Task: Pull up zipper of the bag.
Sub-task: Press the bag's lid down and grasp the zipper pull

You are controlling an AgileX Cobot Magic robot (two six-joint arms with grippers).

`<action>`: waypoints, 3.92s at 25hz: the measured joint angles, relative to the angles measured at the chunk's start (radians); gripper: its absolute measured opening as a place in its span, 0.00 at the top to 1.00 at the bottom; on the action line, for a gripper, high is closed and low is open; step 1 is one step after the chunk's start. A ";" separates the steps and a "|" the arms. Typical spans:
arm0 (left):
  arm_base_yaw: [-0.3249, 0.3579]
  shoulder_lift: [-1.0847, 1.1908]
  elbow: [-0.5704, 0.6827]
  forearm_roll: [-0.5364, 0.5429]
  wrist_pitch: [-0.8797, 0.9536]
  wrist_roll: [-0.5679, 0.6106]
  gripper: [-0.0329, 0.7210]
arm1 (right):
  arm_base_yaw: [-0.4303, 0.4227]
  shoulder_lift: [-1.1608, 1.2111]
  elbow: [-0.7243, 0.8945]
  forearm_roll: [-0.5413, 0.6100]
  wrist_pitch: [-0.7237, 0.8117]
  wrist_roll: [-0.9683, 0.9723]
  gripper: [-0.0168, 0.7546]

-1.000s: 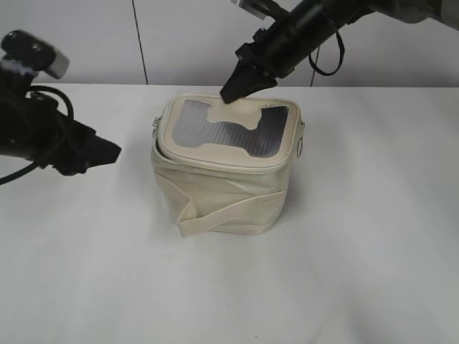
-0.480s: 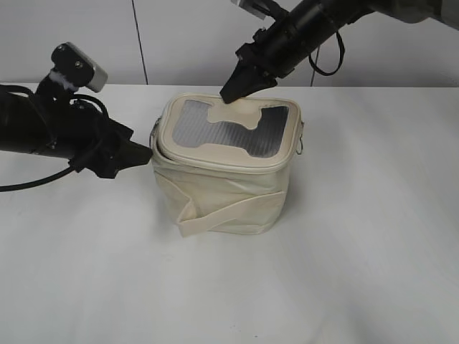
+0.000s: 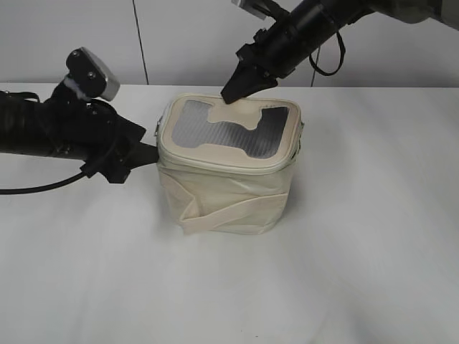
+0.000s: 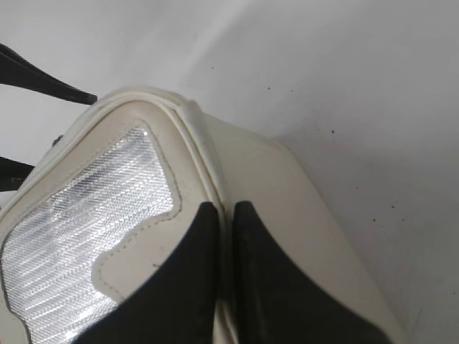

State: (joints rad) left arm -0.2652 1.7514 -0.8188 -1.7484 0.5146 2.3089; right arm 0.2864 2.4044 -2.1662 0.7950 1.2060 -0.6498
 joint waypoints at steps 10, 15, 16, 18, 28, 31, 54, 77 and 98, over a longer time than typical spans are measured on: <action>-0.075 0.060 -0.059 0.001 -0.205 0.029 0.48 | -0.004 0.000 0.000 -0.009 -0.003 0.000 0.93; -0.073 0.077 -0.058 0.008 -0.224 0.029 0.49 | -0.003 0.000 -0.001 -0.008 -0.001 0.000 0.93; -0.073 0.077 -0.058 0.008 -0.209 0.029 0.49 | -0.003 0.000 -0.001 -0.008 -0.001 0.000 0.93; -0.073 0.077 -0.058 0.008 -0.172 0.029 0.49 | -0.003 0.000 -0.001 -0.008 -0.001 0.000 0.93; -0.073 0.078 -0.133 0.013 -0.155 0.030 0.49 | -0.003 0.000 -0.001 -0.008 -0.001 0.000 0.93; -0.072 0.078 -0.139 0.013 -0.143 0.030 0.49 | -0.003 0.000 -0.001 -0.009 -0.001 0.000 0.93; -0.069 0.138 -0.200 0.020 -0.129 0.029 0.52 | -0.003 0.000 -0.001 -0.011 -0.001 0.000 0.93; -0.078 -0.042 -0.041 0.019 -0.193 -0.040 0.96 | -0.003 0.000 -0.001 -0.006 -0.003 0.013 0.93; -0.221 -0.181 0.100 0.044 -0.208 -0.264 0.97 | -0.002 0.000 -0.001 -0.011 -0.004 0.049 0.93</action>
State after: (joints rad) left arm -0.4857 1.5703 -0.7191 -1.7045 0.3069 2.0448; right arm 0.2843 2.4044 -2.1673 0.7836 1.2023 -0.6010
